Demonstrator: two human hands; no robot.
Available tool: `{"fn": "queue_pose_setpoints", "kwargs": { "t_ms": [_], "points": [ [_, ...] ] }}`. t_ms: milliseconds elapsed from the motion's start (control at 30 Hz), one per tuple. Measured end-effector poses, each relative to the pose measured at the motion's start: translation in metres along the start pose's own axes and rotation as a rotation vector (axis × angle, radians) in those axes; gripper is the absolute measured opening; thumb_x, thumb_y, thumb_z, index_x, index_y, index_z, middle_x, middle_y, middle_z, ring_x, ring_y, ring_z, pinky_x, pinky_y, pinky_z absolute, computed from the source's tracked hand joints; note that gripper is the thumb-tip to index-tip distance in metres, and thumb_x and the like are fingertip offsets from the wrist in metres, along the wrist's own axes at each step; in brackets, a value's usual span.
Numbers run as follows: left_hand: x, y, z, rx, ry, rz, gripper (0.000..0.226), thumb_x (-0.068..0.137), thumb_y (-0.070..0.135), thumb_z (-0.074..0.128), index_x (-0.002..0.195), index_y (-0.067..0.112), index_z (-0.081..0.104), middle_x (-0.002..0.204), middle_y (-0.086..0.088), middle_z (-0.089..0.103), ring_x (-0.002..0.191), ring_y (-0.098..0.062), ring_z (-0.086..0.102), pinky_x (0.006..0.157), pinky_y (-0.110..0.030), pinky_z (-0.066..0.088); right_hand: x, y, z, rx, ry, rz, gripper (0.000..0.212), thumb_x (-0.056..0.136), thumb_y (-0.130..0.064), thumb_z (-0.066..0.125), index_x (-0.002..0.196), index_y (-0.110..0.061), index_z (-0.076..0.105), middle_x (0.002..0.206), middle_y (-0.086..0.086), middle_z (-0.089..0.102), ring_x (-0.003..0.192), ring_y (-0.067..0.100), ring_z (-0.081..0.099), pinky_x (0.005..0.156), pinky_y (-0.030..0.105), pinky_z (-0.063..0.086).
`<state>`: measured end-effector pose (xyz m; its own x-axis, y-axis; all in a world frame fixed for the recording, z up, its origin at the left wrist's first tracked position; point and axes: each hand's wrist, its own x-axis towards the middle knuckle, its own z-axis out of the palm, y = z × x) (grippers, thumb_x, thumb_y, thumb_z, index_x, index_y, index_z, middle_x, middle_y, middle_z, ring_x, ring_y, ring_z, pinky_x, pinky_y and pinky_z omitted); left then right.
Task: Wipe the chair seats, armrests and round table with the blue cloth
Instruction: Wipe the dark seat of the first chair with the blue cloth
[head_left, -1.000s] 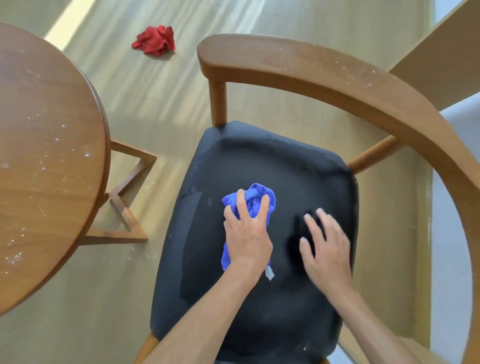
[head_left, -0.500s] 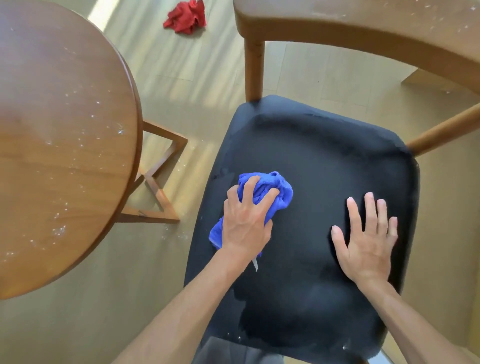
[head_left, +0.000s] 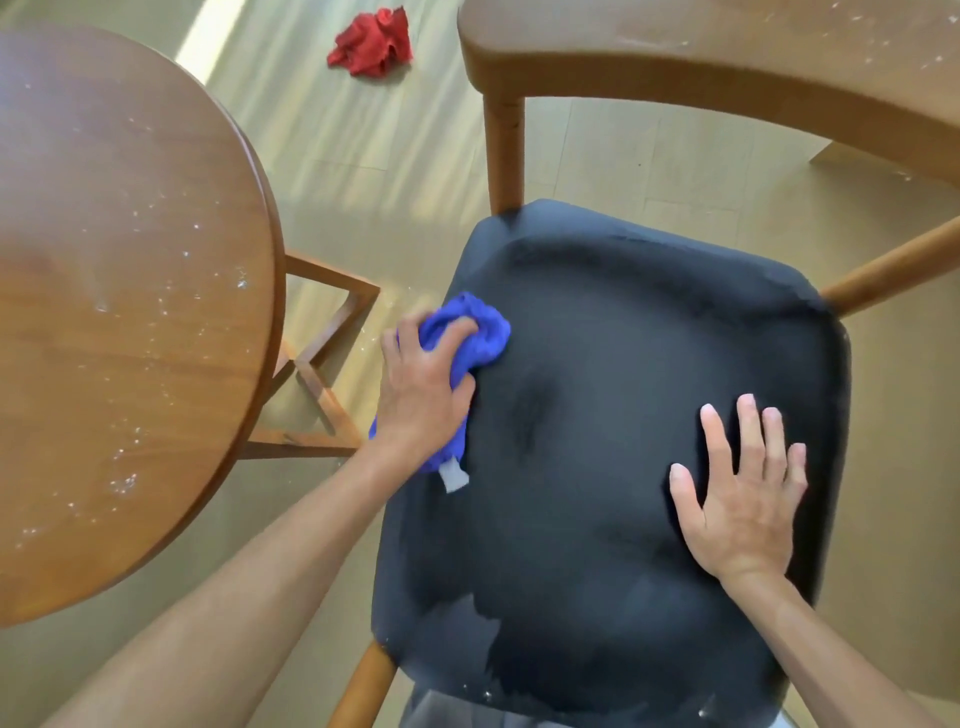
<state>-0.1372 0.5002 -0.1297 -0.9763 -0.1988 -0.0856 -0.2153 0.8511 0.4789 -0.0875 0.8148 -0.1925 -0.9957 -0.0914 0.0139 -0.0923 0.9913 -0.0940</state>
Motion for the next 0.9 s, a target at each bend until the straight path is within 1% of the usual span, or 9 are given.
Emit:
{"fn": "queue_pose_setpoints", "kwargs": {
  "t_ms": [100, 300, 367, 433, 500, 633, 767, 833, 900],
  "points": [
    [0.028, -0.007, 0.003, -0.079, 0.029, -0.092, 0.047, 0.08, 0.011, 0.062, 0.125, 0.024, 0.056, 0.132, -0.008, 0.038, 0.118, -0.033, 0.037, 0.096, -0.031, 0.035, 0.001, 0.001, 0.003, 0.0, 0.017, 0.006, 0.064, 0.09, -0.046, 0.034, 0.146, -0.015, 0.035, 0.157, 0.014, 0.021, 0.145, 0.035, 0.017, 0.114, 0.056, 0.012],
    [-0.1, -0.045, -0.015, -0.049, -0.18, 0.129, 0.055, 0.067, 0.001, 0.074, 0.117, 0.02, 0.061, 0.133, -0.01, 0.037, 0.117, -0.035, 0.041, 0.095, -0.04, 0.042, 0.003, -0.004, -0.007, -0.002, -0.036, 0.02, 0.063, 0.091, -0.045, 0.036, 0.146, -0.014, 0.035, 0.156, 0.016, 0.023, 0.144, 0.037, 0.017, 0.114, 0.058, 0.013],
    [-0.146, -0.052, -0.022, -0.02, -0.268, 0.218, 0.063, 0.061, 0.001, 0.079, 0.116, 0.024, 0.057, 0.132, -0.01, 0.037, 0.113, -0.036, 0.043, 0.086, -0.046, 0.05, 0.0, -0.004, -0.007, -0.004, -0.043, 0.026, 0.063, 0.091, -0.046, 0.036, 0.146, -0.015, 0.034, 0.157, 0.016, 0.022, 0.145, 0.036, 0.017, 0.114, 0.058, 0.013],
    [-0.157, -0.055, -0.024, -0.025, -0.294, 0.229, 0.061, 0.061, 0.005, 0.079, 0.114, 0.027, 0.055, 0.13, -0.008, 0.038, 0.109, -0.034, 0.043, 0.076, -0.045, 0.054, 0.0, -0.004, -0.006, -0.019, -0.047, 0.027, 0.063, 0.091, -0.046, 0.035, 0.146, -0.015, 0.034, 0.157, 0.016, 0.022, 0.145, 0.036, 0.016, 0.114, 0.058, 0.014],
    [-0.139, -0.05, -0.023, -0.038, -0.257, 0.245, 0.051, 0.065, 0.01, 0.073, 0.112, 0.025, 0.058, 0.128, -0.009, 0.04, 0.108, -0.035, 0.045, 0.076, -0.043, 0.053, -0.001, -0.005, -0.006, -0.021, -0.048, 0.033, 0.063, 0.091, -0.045, 0.035, 0.146, -0.015, 0.034, 0.157, 0.016, 0.022, 0.145, 0.036, 0.017, 0.114, 0.058, 0.014],
    [-0.049, -0.018, -0.008, -0.094, -0.121, 0.182, 0.04, 0.071, 0.004, 0.07, 0.11, 0.013, 0.066, 0.124, -0.019, 0.046, 0.11, -0.04, 0.046, 0.093, -0.041, 0.042, 0.0, -0.005, -0.006, -0.026, -0.037, 0.024, 0.063, 0.091, -0.045, 0.035, 0.146, -0.015, 0.034, 0.156, 0.016, 0.022, 0.144, 0.037, 0.017, 0.114, 0.058, 0.014],
    [0.059, 0.015, 0.01, -0.05, 0.002, 0.031, 0.042, 0.077, 0.016, 0.059, 0.118, 0.026, 0.06, 0.128, -0.007, 0.04, 0.111, -0.031, 0.041, 0.089, -0.036, 0.043, 0.0, -0.004, -0.003, -0.018, -0.014, 0.019, 0.063, 0.091, -0.045, 0.036, 0.147, -0.016, 0.033, 0.156, 0.015, 0.023, 0.145, 0.036, 0.017, 0.115, 0.057, 0.013],
    [0.058, 0.009, 0.011, -0.023, -0.013, 0.079, 0.042, 0.077, 0.018, 0.059, 0.118, 0.028, 0.059, 0.13, -0.005, 0.04, 0.11, -0.031, 0.041, 0.088, -0.034, 0.042, 0.0, -0.003, -0.003, -0.017, -0.018, 0.019, 0.062, 0.091, -0.045, 0.036, 0.147, -0.017, 0.032, 0.157, 0.015, 0.022, 0.145, 0.035, 0.016, 0.115, 0.055, 0.012],
    [0.019, -0.008, 0.003, -0.007, -0.062, 0.195, 0.041, 0.075, 0.014, 0.065, 0.116, 0.021, 0.063, 0.131, -0.012, 0.042, 0.111, -0.035, 0.043, 0.094, -0.035, 0.039, -0.001, -0.003, -0.004, -0.009, -0.021, 0.018, 0.062, 0.091, -0.045, 0.037, 0.147, -0.017, 0.032, 0.157, 0.015, 0.022, 0.145, 0.035, 0.016, 0.115, 0.055, 0.011]
  ]
}}
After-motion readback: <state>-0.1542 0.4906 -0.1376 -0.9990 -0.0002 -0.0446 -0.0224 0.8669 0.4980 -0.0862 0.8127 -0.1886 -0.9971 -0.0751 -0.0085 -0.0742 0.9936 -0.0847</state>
